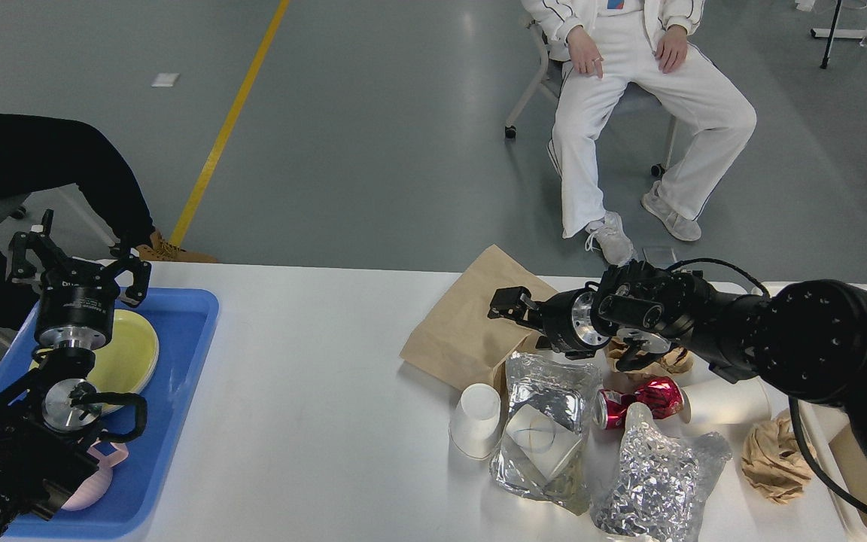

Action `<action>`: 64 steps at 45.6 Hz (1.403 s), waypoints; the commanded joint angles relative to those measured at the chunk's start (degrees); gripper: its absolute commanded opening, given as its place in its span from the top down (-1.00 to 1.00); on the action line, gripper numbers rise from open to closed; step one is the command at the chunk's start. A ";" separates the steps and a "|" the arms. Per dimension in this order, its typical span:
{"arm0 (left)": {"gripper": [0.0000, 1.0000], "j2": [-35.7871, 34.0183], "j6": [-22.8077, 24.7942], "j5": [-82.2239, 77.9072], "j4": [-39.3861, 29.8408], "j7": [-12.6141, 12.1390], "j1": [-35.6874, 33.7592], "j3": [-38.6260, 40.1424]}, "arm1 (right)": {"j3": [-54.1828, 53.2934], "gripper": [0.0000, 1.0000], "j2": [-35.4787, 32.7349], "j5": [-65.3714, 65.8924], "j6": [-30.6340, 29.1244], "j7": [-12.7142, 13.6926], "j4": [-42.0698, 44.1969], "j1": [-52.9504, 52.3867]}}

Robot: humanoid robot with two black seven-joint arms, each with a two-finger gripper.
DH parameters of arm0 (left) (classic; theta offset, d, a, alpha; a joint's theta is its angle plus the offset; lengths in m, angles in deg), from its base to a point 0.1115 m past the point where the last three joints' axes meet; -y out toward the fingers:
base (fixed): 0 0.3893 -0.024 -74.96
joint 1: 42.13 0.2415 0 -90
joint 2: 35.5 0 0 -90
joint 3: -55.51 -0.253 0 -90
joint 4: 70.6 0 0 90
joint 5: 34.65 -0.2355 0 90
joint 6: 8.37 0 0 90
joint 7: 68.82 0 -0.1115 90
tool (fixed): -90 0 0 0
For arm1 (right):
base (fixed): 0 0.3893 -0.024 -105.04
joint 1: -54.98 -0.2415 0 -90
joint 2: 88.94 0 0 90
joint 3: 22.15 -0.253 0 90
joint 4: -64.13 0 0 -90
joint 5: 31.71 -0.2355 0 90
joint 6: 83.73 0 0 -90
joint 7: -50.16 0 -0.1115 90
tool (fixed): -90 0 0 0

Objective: Tidy desktop
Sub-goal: 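Lower the right gripper onto the brown paper bag and grasp it, then lift the paper bag with the right gripper and drop it into the white bin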

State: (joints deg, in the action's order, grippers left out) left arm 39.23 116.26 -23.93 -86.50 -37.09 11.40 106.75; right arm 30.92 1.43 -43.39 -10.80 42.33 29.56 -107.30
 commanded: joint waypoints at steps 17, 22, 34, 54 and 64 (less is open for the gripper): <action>-0.92 -0.02 0.00 0.00 0.00 0.00 0.00 0.00 | -2.18 0.35 1.56 -0.09 3.63 1.06 0.64 3.89; -0.92 -0.02 0.00 -0.08 0.00 0.00 0.00 0.00 | -2.44 0.89 1.65 -0.09 3.54 1.15 0.38 3.37; -0.92 -0.02 0.00 -0.08 0.00 0.00 0.00 0.00 | -3.41 1.00 1.30 -0.09 3.10 1.85 -1.56 1.52; -0.92 -0.02 0.00 0.00 0.00 0.00 0.00 0.00 | -7.45 1.00 -8.45 -0.09 0.29 1.85 -12.01 -10.60; -0.92 -0.02 0.00 -0.08 0.00 0.00 0.00 0.00 | -8.69 1.00 -15.22 -0.09 -6.92 1.85 -15.79 -17.89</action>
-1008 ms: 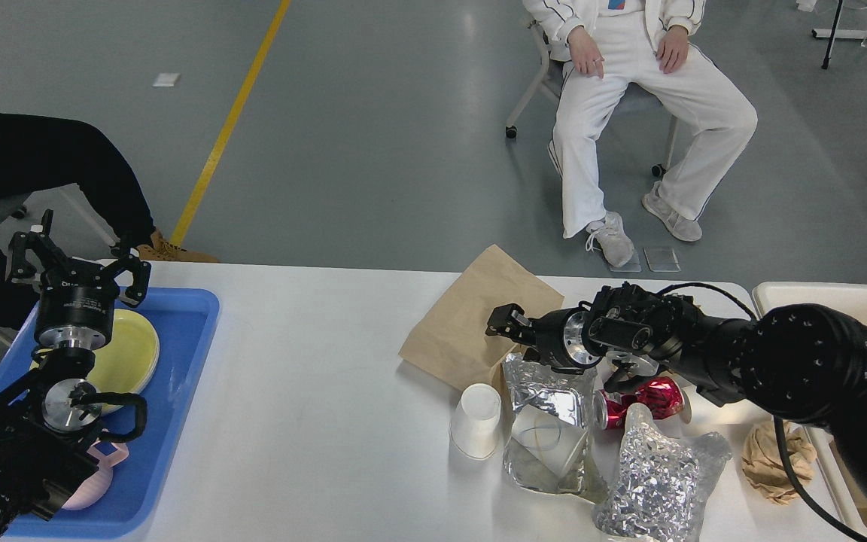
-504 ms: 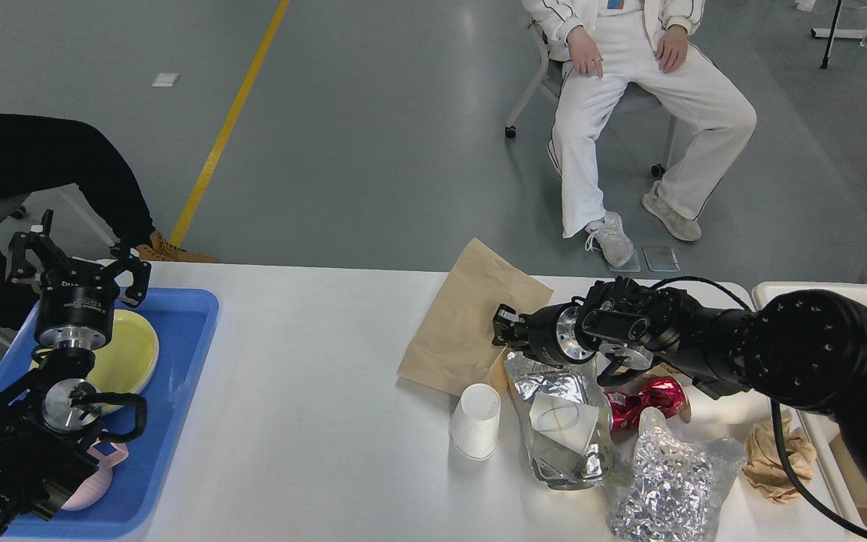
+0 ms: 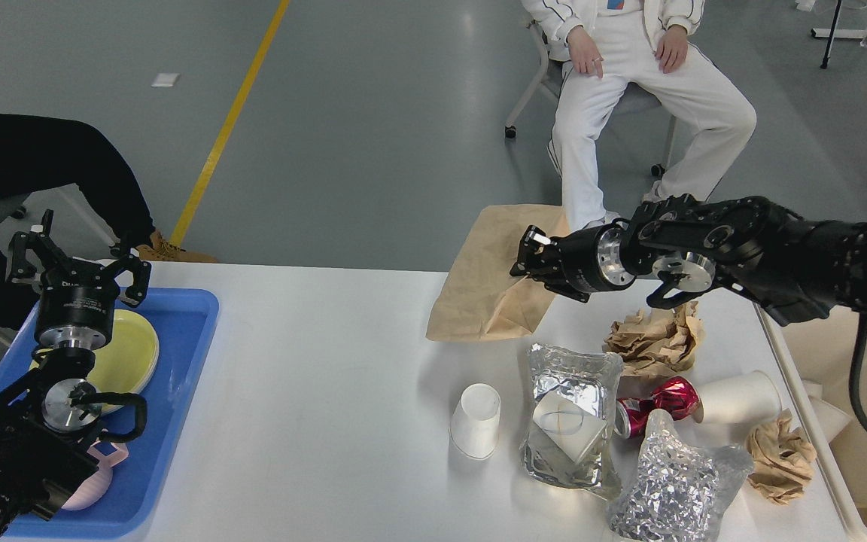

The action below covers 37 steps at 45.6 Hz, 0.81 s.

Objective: Tidy desktop
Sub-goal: 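Lift the paper bag with the right gripper and drop it into the white bin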

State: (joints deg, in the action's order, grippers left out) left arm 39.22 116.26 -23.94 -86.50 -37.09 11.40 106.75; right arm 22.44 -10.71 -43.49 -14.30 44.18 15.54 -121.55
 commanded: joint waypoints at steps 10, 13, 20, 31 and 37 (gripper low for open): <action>-0.92 0.00 0.00 0.01 0.00 0.00 0.00 0.00 | -0.21 1.00 -10.63 0.00 -5.88 0.00 -4.50 -10.32; -0.92 0.08 0.00 0.01 0.00 0.00 0.00 0.00 | -0.21 1.00 -13.00 0.00 -6.93 0.00 -4.50 -12.08; -0.92 0.00 0.00 0.01 0.00 0.00 0.00 0.00 | -0.20 1.00 -18.10 0.09 -7.11 -0.09 -3.71 -14.63; -0.92 0.00 0.00 0.01 0.00 0.00 0.00 0.00 | -0.82 1.00 -26.80 0.00 -3.86 -0.09 -0.02 -9.11; -0.92 0.00 0.00 0.01 0.00 0.00 0.00 0.00 | -1.08 1.00 -30.85 0.00 1.58 -0.09 1.74 -2.08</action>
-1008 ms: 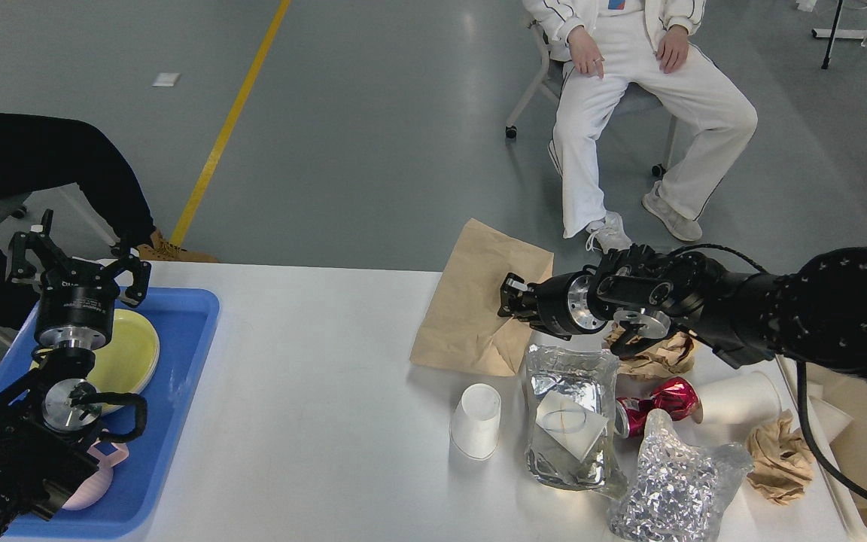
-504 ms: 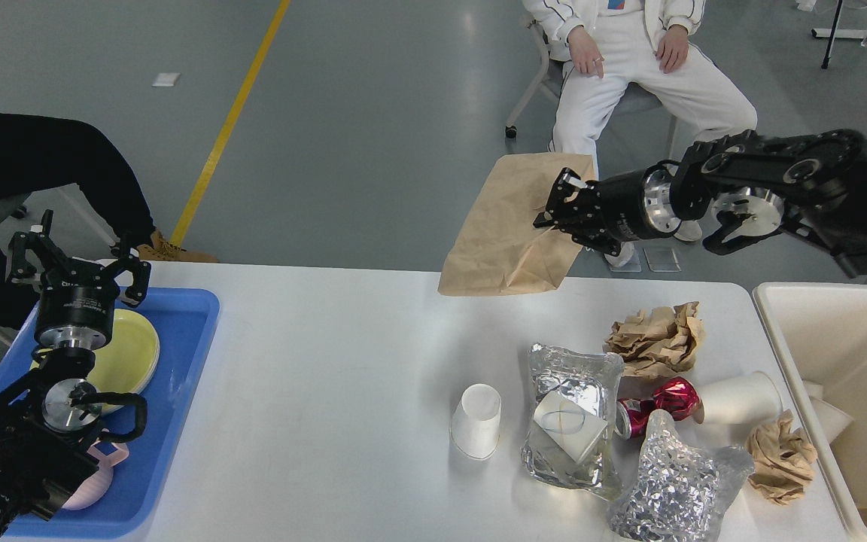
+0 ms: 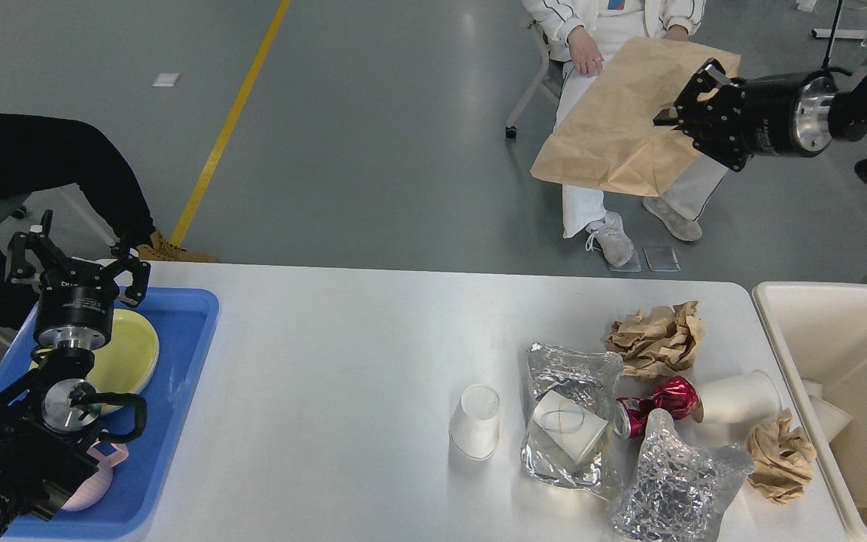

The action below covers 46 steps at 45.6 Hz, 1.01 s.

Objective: Tidy desktop
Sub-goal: 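Lift the paper bag with the right gripper and drop it into the white bin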

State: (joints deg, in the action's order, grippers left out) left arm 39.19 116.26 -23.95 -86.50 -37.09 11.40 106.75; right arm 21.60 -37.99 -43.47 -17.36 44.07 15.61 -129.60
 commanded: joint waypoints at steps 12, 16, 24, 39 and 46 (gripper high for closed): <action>-0.92 0.02 0.00 -0.07 -0.01 0.00 0.00 0.00 | -0.59 1.00 -9.28 0.07 15.01 -0.06 6.23 22.23; -0.92 0.11 0.00 -0.07 -0.01 0.00 0.00 0.00 | -1.21 1.00 -9.28 -0.02 15.90 -0.06 9.49 27.32; -0.92 0.02 0.00 0.01 -0.01 0.00 0.00 0.00 | -3.93 1.00 -8.50 0.07 16.07 -0.06 15.90 38.13; -0.92 0.02 0.00 0.01 -0.01 0.00 0.00 0.00 | -4.11 -1.00 -1.81 0.07 16.60 -0.24 24.52 48.25; -0.92 0.02 0.00 0.01 -0.01 0.00 0.00 0.00 | -3.58 -1.00 -1.64 0.42 15.81 -0.24 22.16 47.64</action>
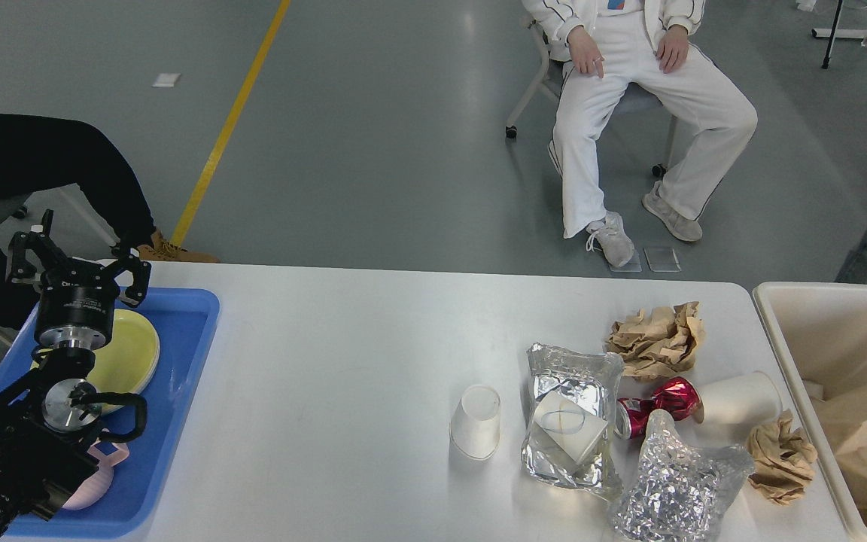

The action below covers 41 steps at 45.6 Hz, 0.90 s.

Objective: Tidy desktop
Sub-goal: 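Lift the paper bag with the right gripper and drop it into the white bin, then bring the right gripper back down toward the foil packet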

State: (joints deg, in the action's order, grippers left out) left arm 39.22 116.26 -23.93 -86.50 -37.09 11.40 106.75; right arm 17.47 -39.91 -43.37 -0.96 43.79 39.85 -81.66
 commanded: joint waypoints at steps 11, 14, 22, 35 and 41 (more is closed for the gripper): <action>-0.92 -0.01 0.00 0.00 0.00 0.00 0.00 0.00 | 13.45 -1.00 0.72 7.00 -0.59 0.21 -14.64 -17.32; -0.92 -0.01 0.00 0.00 0.00 0.00 0.00 0.00 | 19.08 -1.00 1.25 7.79 -0.59 0.21 -20.26 -24.44; -0.92 -0.01 0.00 -0.08 0.00 0.00 0.00 0.00 | 34.37 -1.00 7.30 7.97 -0.77 0.21 -32.93 -42.90; -0.92 -0.01 0.00 -0.08 0.00 0.00 0.00 0.00 | 39.04 -1.00 17.24 7.27 -5.24 0.21 -41.90 -56.63; -0.92 -0.01 0.00 0.00 0.00 0.00 0.00 0.00 | 39.66 -1.00 22.95 6.83 -15.78 0.21 -42.34 -60.32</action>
State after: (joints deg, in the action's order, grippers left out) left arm 39.22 116.26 -23.98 -86.51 -37.09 11.40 106.75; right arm 56.71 -21.56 -36.18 -8.33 44.02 -1.89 -138.88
